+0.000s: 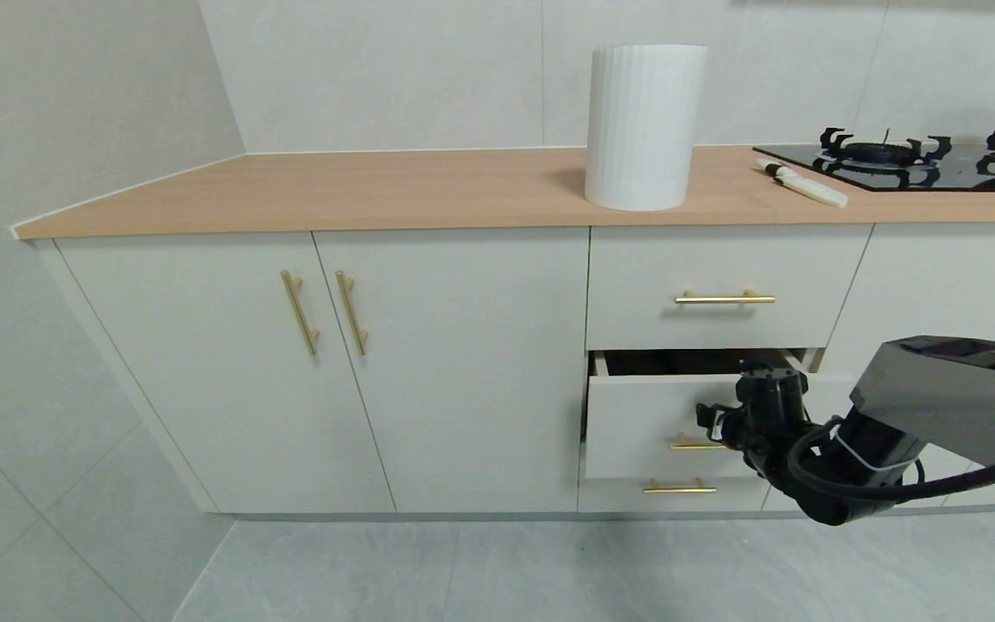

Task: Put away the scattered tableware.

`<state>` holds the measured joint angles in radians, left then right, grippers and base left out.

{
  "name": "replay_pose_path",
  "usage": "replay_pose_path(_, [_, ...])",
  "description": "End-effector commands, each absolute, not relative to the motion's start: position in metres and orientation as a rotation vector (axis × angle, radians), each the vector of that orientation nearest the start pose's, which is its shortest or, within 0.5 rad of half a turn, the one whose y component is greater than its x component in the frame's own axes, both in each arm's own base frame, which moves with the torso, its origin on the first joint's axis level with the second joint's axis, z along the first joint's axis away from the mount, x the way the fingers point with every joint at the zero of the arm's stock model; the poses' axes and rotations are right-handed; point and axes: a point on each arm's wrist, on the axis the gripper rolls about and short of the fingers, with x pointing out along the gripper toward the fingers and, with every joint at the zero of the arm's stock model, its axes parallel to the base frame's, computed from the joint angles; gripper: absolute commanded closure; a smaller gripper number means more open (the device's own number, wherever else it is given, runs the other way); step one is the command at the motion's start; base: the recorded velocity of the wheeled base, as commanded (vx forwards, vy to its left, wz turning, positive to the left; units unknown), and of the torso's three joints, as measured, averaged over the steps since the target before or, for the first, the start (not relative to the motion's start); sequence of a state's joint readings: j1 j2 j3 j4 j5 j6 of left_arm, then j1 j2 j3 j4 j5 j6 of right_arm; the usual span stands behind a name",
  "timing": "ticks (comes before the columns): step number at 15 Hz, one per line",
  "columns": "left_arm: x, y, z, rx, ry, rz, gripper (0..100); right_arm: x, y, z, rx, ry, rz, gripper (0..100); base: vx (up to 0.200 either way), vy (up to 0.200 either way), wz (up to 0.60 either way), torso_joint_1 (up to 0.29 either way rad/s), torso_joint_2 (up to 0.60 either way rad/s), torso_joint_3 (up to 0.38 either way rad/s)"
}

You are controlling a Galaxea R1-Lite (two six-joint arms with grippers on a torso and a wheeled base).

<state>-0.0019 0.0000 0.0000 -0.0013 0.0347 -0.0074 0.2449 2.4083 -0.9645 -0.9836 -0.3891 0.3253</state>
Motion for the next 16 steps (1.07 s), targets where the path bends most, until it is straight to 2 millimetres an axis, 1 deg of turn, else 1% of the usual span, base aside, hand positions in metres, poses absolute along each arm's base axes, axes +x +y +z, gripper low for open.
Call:
replay_pose_path(1, [-0.023,0.001,0.076,-0.008,0.0,0.034,0,0.408,0.085,-0.022,0.176,0.422,-0.233,0,0.0,0.0,0.0,0.0,0.0,0.0])
replay_pose_path(3, [-0.023,0.001,0.076,-0.008,0.0,0.034,0,0.412,0.08,-0.025,0.181,0.418,-0.245,0,0.0,0.0,0.0,0.0,0.0,0.0])
replay_pose_path(4, [-0.023,0.001,0.076,-0.008,0.0,0.034,0,0.417,0.077,-0.027,0.192,0.392,-0.252,0,0.0,0.0,0.0,0.0,0.0,0.0])
replay_pose_path(11, [-0.023,0.001,0.076,-0.008,0.0,0.034,0,0.436,0.072,-0.035,0.205,0.349,-0.264,0,0.0,0.0,0.0,0.0,0.0,0.0])
replay_pose_path(16, [-0.023,0.001,0.076,-0.008,0.0,0.034,0,0.452,0.066,-0.025,0.226,0.29,-0.273,0,0.0,0.0,0.0,0.0,0.0,0.0])
